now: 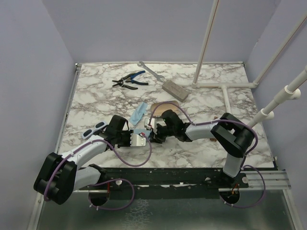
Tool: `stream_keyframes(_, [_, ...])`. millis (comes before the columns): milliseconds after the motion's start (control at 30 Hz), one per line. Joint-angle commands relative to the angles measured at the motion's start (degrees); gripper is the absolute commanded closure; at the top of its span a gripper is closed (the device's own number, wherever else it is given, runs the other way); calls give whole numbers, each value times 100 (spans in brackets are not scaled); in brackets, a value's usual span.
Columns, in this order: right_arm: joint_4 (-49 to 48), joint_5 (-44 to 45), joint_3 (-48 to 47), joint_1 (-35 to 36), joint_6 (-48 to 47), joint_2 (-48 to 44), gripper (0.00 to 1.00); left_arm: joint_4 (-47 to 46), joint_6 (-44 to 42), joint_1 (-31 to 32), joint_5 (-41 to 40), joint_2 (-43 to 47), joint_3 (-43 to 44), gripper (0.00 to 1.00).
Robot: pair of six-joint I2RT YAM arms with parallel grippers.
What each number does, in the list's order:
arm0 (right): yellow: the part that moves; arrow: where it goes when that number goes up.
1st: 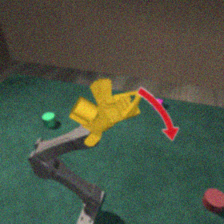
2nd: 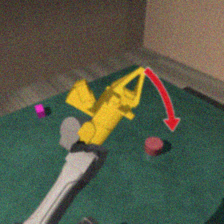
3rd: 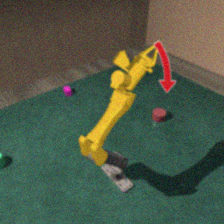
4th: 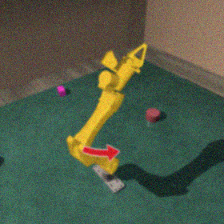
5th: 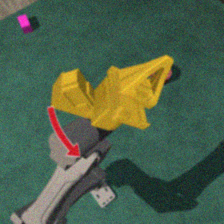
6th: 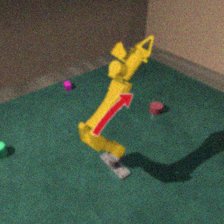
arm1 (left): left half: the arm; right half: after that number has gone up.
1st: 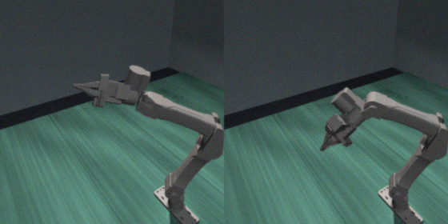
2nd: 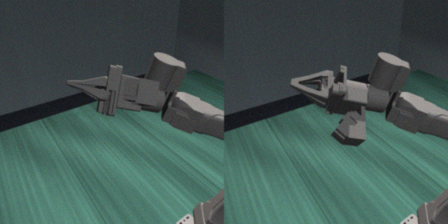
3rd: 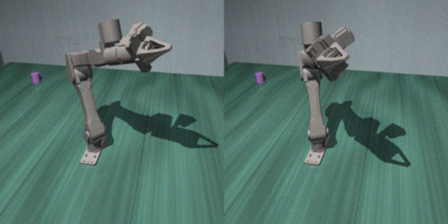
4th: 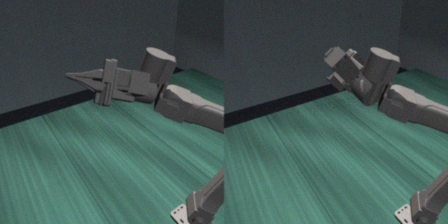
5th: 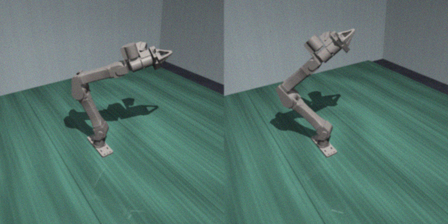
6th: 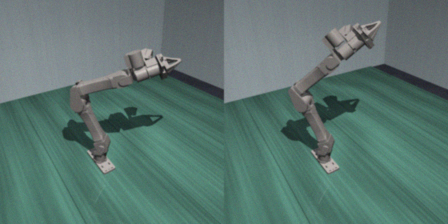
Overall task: Organize the sunglasses
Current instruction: Fold the glasses cleaning cloth at the center of the board, then place the glasses cleaning cloth in the sunglasses case.
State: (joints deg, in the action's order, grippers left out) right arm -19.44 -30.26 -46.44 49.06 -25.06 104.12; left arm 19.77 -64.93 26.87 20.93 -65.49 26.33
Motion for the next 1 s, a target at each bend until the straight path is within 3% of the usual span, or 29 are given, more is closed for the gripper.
stream_keyframes(0, [96, 521, 82, 28, -95, 194, 75, 45, 277, 29, 5, 77, 109, 100])
stream_keyframes(300, [511, 543, 132, 40, 50, -66, 99, 236, 960, 27, 31, 138, 436, 100])
stream_keyframes(667, [2113, 712, -740, -104, 733, -608, 99, 716, 1697, 29, -20, 254, 1102, 100])
stream_keyframes(967, [2502, 851, -1073, -414, 1079, -969, 99, 800, 2083, 29, 137, 317, 1528, 100])
